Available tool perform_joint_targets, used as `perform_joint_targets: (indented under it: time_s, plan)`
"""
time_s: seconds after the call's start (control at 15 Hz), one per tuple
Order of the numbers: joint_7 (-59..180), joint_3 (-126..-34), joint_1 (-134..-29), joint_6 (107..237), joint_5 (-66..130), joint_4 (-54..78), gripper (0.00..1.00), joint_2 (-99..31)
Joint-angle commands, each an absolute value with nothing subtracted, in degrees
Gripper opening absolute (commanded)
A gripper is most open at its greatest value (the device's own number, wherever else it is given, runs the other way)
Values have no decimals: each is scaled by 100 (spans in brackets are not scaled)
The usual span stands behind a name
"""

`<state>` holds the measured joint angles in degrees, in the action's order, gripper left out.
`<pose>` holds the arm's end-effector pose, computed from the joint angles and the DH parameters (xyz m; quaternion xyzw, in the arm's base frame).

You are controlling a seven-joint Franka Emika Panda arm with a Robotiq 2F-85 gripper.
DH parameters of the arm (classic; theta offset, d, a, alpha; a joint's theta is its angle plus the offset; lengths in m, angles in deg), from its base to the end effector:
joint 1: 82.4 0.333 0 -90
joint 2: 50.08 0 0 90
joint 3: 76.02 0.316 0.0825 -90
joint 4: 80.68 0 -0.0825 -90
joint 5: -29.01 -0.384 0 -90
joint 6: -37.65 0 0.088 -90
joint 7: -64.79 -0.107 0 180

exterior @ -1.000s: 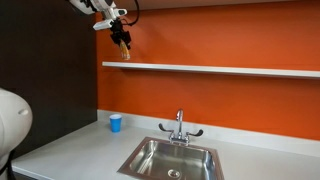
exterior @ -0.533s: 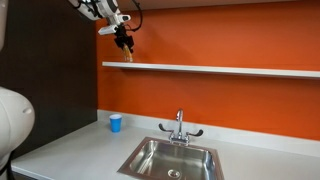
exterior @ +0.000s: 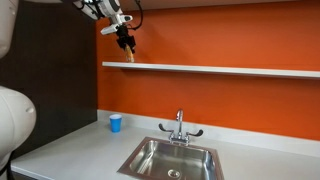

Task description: Put the orange can on the bottom shelf

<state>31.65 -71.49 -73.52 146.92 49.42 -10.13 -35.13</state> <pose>0.6503 0.1204 0.6714 0.9538 -0.1462 0.2522 0.0724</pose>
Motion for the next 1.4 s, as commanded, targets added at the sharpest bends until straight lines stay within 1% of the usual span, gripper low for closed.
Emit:
perform_joint_targets:
  time_s: [0.0, 0.47, 0.53, 0.6, 0.67, 0.8, 1.07, 1.33]
  plan:
    - [3210, -7145, -7336, 14227, 4859, -1599, 38, -3230]
    - [3154, -7156, -7344, 13972, 4860, -1951, 38, -3018]
    - [3150, -7158, -7344, 13947, 4867, -1990, 50, -2994]
    - [3139, -7163, -7346, 13934, 4871, -2013, 88, -2970]
    - [3126, -7166, -7347, 13924, 4874, -2032, 90, -2953]
    - [3104, -7174, -7351, 13922, 4863, -2058, 100, -2932]
    - [3086, -7188, -7350, 13909, 4860, -2071, 100, -2934]
    - [3041, -7176, -7358, 14031, 4822, -1788, 100, -3142]
